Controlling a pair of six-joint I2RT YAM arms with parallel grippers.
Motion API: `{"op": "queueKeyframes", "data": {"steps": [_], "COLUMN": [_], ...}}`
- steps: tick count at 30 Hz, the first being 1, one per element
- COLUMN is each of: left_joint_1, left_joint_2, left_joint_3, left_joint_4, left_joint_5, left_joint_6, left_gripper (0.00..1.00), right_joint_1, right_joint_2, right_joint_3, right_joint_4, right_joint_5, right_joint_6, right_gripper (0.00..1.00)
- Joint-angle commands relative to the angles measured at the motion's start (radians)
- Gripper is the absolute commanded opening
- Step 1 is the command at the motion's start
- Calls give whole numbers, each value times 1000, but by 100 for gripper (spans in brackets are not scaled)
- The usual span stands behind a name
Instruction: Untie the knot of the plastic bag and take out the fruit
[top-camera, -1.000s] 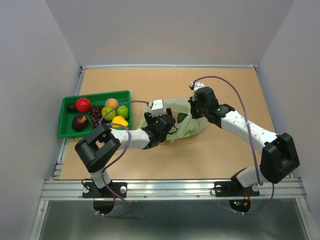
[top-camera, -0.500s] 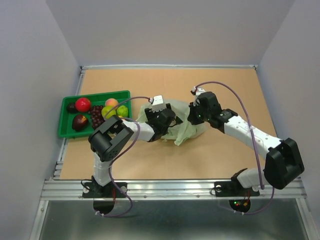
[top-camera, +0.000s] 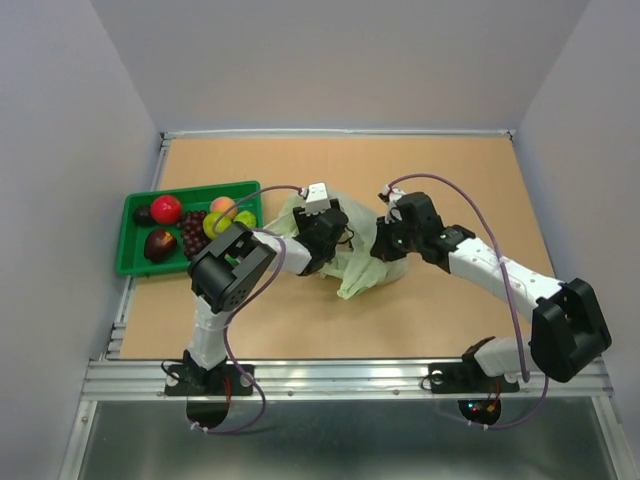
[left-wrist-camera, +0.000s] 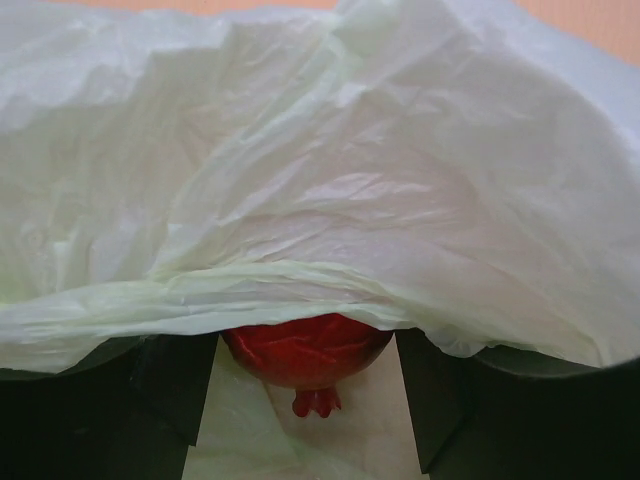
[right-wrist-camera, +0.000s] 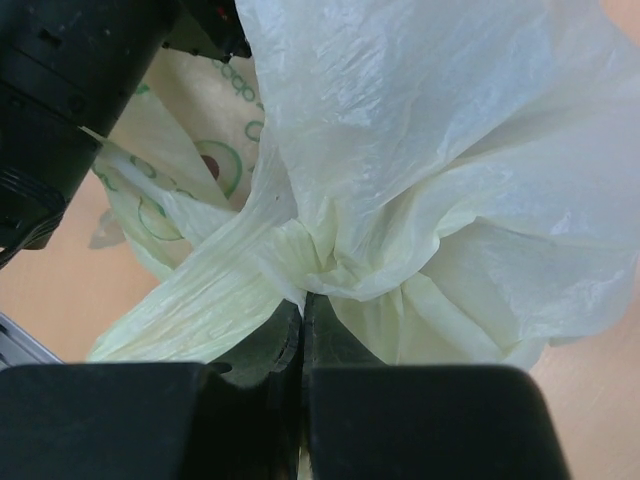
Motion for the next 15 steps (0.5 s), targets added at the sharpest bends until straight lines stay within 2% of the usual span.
{"op": "queueKeyframes", "data": {"steps": [1,3,6,10,15], "left_joint_1": [6,4,0,-37,-155], "left_joint_2": [-54,-88,-175,-304,-480], "left_joint_3": [-15,-48,-139,-254,-318], "left_joint_4": [67,65,58,-31,-133], "left_joint_5": [20,45,114,195,274], "left_joint_6": [45,45,39,13,73], "left_gripper": [7,0,0,0,0], "right_joint_1": [7,7,5,5,5], "right_joint_2": [-60,-68,-85,-99,-88], "right_joint_3": [-19,-13,-1,30,56], "right_joint_4": [33,33,33,33,34], "right_joint_5": [33,93,183,278,348], "right_joint_6": [17,16,27,17,2], "right_gripper": [0,0,1,1,1]}}
